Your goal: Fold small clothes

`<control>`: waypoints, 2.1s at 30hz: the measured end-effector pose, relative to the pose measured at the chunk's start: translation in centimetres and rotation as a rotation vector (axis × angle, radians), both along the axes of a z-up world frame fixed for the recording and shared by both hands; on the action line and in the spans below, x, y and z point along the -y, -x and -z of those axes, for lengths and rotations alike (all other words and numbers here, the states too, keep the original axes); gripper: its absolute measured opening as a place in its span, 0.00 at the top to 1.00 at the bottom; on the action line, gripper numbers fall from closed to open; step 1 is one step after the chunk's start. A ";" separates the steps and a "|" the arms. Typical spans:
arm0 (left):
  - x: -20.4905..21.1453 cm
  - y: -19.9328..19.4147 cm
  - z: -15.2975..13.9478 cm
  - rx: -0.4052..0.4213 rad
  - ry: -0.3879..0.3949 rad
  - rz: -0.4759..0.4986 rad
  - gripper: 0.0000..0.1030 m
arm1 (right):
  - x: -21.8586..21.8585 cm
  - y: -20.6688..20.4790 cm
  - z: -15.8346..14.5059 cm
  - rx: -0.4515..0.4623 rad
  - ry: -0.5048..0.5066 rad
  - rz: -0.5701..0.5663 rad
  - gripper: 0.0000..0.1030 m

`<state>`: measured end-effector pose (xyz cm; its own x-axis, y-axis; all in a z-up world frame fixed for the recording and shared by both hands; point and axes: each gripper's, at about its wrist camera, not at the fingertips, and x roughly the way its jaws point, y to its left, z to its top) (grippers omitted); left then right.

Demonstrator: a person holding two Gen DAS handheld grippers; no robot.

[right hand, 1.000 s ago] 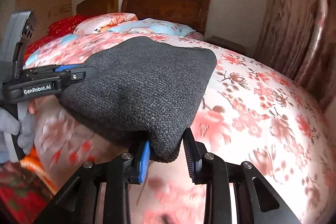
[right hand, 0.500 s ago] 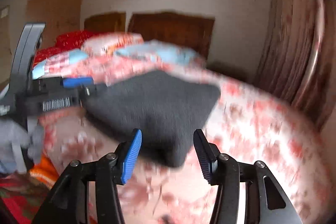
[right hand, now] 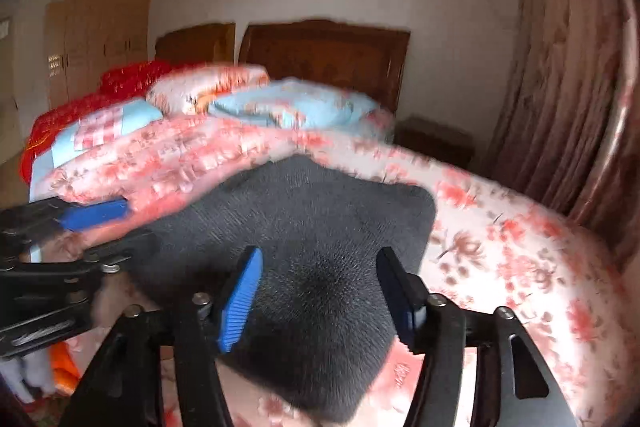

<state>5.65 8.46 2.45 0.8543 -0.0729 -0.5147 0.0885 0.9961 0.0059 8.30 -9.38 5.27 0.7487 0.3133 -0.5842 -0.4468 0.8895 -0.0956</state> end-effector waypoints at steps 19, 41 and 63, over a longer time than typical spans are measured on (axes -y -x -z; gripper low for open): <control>2.1 5.1 -2.5 0.035 -0.079 -0.141 0.33 | 6.9 15.2 -2.6 0.073 -0.232 0.066 0.00; 3.3 6.6 -0.9 0.044 -0.092 -0.132 0.33 | 8.5 12.4 0.8 -0.107 -0.212 0.211 0.00; 2.9 6.4 -0.4 0.029 -0.086 -0.127 0.33 | 8.4 12.3 1.2 -0.131 -0.217 0.215 0.00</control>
<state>-0.72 5.52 2.88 0.8685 0.0804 -0.4892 -0.0401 0.9949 0.0923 -3.97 -17.80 4.11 0.7341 0.2840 -0.6168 -0.2426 0.9581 0.1525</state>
